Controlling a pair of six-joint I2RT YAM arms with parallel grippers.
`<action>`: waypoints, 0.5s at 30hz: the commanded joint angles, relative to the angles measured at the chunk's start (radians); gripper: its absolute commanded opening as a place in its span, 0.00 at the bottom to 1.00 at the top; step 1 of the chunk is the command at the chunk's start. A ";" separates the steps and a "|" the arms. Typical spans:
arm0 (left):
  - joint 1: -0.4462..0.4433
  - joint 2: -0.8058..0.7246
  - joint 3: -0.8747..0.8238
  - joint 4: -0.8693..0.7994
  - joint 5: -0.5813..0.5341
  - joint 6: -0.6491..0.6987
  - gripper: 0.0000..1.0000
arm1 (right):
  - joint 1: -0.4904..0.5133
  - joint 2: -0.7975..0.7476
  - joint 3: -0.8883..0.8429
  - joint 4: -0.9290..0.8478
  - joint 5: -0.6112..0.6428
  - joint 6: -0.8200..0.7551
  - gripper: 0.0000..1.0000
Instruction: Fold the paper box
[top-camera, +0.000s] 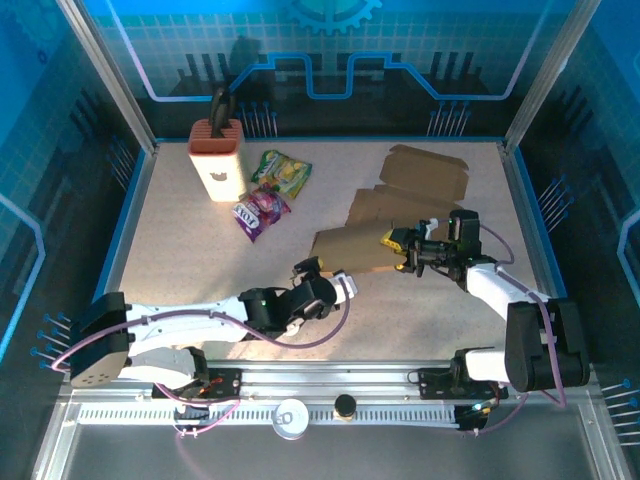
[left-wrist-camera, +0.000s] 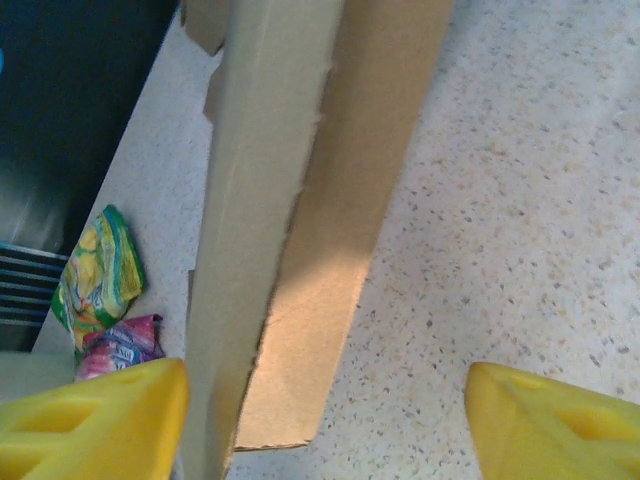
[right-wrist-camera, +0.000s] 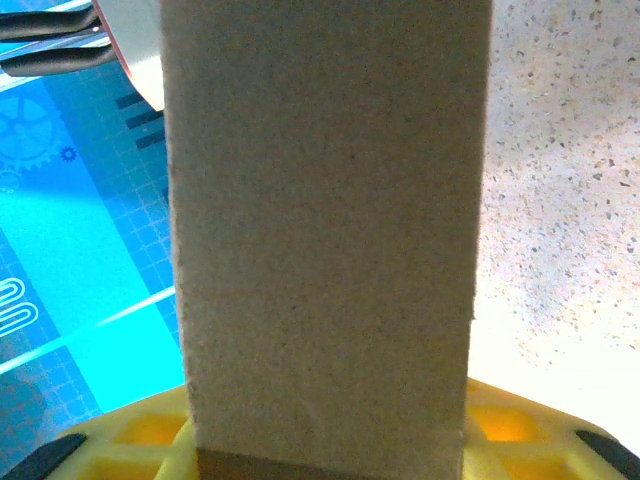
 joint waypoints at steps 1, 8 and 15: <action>0.001 -0.031 -0.053 0.216 -0.105 0.120 0.80 | 0.010 -0.005 0.036 -0.076 -0.017 -0.041 0.31; 0.070 -0.001 -0.043 0.267 -0.018 0.187 0.82 | 0.006 -0.025 0.074 -0.188 -0.029 -0.089 0.31; 0.070 0.109 -0.050 0.345 0.007 0.267 0.81 | 0.005 -0.021 0.091 -0.193 -0.058 -0.077 0.31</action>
